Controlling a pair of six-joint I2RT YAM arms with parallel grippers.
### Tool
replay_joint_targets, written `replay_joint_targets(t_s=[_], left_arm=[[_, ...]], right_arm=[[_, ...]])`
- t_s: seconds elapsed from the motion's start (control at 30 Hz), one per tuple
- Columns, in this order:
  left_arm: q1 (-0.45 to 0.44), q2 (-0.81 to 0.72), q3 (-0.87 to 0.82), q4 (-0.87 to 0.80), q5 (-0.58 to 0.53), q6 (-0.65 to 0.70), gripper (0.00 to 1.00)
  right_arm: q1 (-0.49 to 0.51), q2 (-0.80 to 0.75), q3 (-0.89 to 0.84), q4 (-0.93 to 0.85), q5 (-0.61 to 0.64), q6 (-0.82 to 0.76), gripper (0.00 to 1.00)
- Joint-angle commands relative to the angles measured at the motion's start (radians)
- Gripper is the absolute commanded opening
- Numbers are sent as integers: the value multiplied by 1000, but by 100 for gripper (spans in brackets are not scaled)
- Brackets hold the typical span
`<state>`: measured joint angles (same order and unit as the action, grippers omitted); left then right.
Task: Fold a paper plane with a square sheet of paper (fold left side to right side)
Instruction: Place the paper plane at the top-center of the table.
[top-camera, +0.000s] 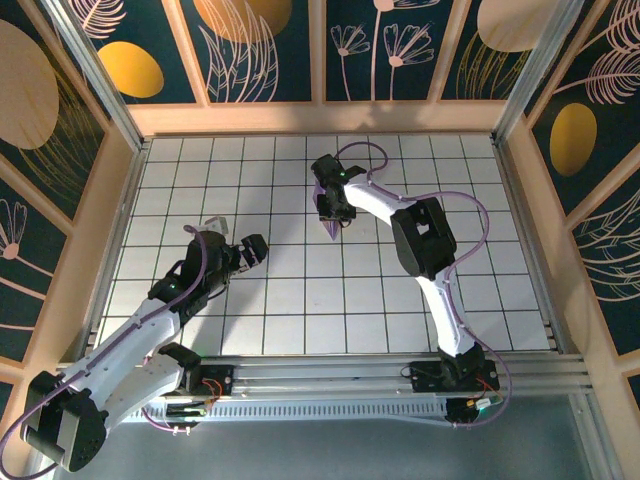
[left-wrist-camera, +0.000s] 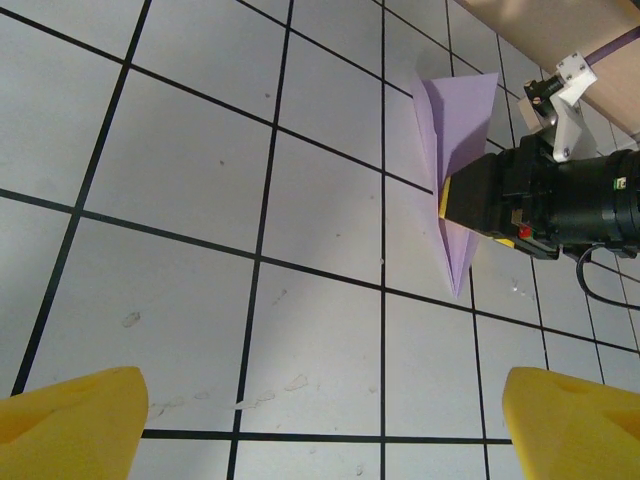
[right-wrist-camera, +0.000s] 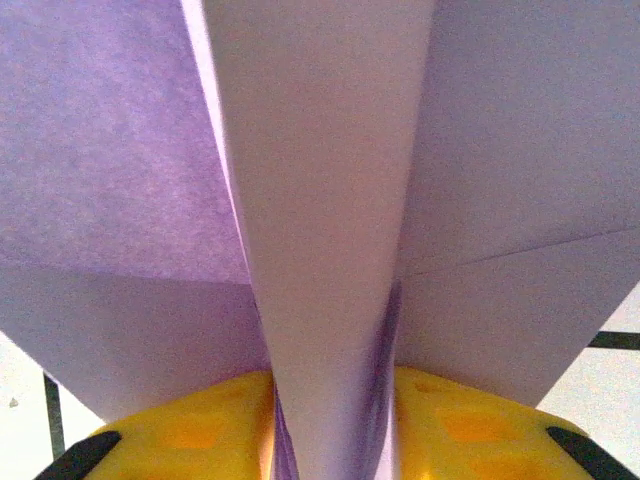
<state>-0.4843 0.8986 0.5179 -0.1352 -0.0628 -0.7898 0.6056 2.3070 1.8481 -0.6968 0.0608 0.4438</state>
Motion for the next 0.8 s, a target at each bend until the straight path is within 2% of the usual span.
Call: replay_joint_targets(t_s=[0.0, 0.17, 0.77], left_arm=[[-2, 2, 12, -19, -22, -7, 91], [-2, 8, 26, -27, -34, -1, 92], [-2, 35, 51, -39, -34, 3, 92]], right_arm=[[2, -16, -17, -38, 54, 38, 37], [9, -40, -40, -36, 69, 39, 41], [55, -99, -94, -24, 67, 24, 43]])
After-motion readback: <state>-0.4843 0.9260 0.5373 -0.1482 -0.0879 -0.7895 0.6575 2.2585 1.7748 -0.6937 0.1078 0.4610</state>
